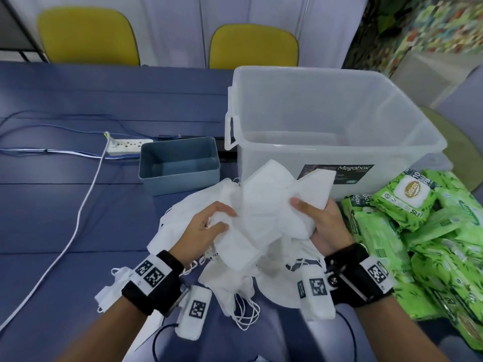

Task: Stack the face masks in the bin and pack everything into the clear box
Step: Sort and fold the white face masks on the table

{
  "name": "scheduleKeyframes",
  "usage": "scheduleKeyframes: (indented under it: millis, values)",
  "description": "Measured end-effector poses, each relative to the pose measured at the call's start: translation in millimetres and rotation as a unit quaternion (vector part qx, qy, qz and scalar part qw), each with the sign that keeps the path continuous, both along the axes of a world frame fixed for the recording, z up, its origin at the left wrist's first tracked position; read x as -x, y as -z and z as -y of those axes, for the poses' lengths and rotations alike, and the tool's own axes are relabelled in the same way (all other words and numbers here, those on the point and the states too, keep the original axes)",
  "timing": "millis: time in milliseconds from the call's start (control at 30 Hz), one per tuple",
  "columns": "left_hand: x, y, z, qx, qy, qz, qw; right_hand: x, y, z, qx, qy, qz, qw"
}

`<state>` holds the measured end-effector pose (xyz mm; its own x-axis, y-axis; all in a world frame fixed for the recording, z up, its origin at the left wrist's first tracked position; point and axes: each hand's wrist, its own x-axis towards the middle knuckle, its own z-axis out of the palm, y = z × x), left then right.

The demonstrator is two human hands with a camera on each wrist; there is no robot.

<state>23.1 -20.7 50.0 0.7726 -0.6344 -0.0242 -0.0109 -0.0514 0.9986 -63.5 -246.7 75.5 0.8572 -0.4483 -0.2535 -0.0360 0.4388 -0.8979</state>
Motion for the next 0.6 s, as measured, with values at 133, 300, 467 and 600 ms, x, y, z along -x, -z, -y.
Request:
scheduleKeyframes:
  millis: [133,300,467,600]
  values:
    - [-4.9,-0.5,-1.4,0.009,-0.019,-0.011,1.000,-9.5,-2.2,-1.5,-0.003,-0.007,0.015,1.000]
    - [-5.5,-6.6,3.5,0.026,-0.019,-0.045,0.998,-13.6,-1.0,-5.0,0.018,-0.026,0.000,1.000]
    - [-1.5,-6.6,13.7,0.006,-0.058,-0.075,0.995,-17.5,5.1,-12.4,0.081,-0.022,-0.034,0.996]
    - [-3.2,-6.0,12.7,0.021,-0.127,-0.088,0.988,-15.4,13.3,-0.2,0.084,0.116,-0.024,0.989]
